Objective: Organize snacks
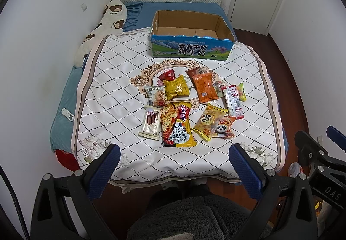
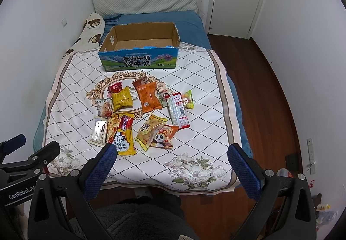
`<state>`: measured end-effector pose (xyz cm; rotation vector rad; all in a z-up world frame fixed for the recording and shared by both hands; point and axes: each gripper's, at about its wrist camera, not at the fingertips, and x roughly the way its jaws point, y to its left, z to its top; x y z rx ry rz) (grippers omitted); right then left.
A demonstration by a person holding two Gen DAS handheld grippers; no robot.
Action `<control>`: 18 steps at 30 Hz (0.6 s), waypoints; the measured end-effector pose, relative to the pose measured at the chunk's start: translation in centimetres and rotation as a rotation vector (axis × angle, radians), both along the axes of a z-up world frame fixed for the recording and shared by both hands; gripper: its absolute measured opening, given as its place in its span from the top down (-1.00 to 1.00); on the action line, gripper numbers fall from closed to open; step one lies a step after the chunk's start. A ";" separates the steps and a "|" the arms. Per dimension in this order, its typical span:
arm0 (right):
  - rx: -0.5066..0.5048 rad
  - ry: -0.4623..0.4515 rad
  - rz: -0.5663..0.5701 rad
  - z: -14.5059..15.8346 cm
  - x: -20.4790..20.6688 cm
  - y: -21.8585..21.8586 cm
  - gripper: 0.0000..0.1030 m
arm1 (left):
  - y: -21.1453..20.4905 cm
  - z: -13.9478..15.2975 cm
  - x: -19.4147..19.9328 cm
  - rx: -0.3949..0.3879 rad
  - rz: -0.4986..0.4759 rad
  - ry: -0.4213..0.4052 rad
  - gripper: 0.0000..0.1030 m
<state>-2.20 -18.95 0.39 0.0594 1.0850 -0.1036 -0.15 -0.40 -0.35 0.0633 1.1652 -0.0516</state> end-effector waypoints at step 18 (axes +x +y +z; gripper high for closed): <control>0.001 -0.002 -0.001 0.0 0.1 -0.1 -1.00 | 0.1 0.3 0.0 -0.003 0.003 0.001 -1.00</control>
